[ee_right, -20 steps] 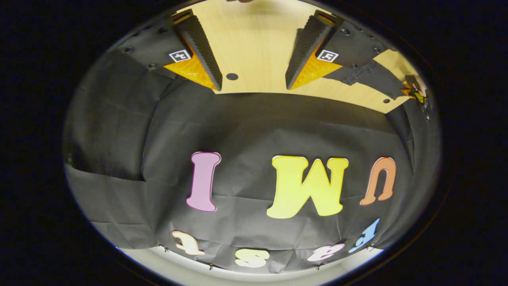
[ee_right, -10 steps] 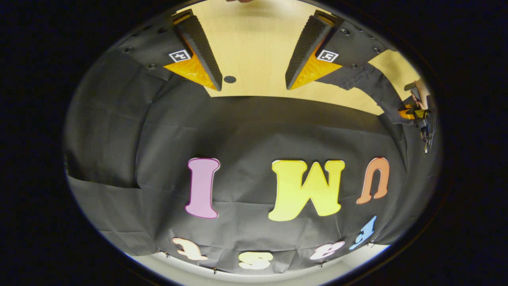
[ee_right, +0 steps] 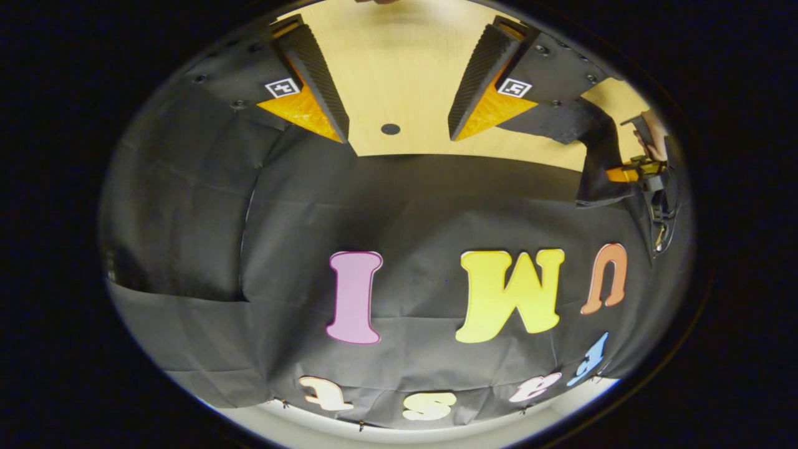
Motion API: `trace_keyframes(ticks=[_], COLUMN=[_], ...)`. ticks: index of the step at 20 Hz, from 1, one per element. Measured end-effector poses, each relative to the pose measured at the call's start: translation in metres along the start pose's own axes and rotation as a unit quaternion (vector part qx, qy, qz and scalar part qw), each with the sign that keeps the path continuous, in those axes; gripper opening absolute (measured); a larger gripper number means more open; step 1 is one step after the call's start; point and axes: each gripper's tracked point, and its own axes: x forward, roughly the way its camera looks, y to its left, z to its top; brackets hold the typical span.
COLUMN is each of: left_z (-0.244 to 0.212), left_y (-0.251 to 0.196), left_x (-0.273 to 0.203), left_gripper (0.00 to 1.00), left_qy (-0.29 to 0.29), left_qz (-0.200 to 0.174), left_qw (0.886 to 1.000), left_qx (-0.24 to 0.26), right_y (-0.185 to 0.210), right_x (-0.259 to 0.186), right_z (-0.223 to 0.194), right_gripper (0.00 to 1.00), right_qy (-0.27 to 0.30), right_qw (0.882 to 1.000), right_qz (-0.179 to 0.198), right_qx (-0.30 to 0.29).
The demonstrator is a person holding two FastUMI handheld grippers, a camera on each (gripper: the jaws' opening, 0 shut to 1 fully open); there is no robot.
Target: Grasp the waist and the cuffs of the jeans and fold them to make the two legs overlap; first hold the waist and fold one-third of the jeans toward the cuffs, then hold the cuffs and fold the remaining one-third in the same direction to finish folding.
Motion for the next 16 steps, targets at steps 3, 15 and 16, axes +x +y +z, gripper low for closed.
trace_keyframes(ticks=[3, 15, 16], left_z=[-0.030, -0.123, -0.125], left_y=[-0.031, -0.063, -0.069], left_x=[0.002, -0.014, -0.015], left_gripper=[0.03, 0.05, 0.05], left_qy=[0.024, 0.083, 0.076], left_qz=[-0.022, -0.055, -0.067], left_qw=[0.997, 0.971, 0.969], left_qx=[0.070, 0.218, 0.225], right_y=[-0.009, -0.022, -0.022], right_x=[-0.005, -0.011, -0.011], right_z=[-0.001, -0.006, -0.005], right_gripper=[0.99, 0.99, 0.98], right_qy=[0.000, 0.005, 0.006], right_qw=[1.000, 0.999, 0.999], right_qz=[-0.013, -0.032, -0.031], right_qx=[0.005, 0.007, 0.006])
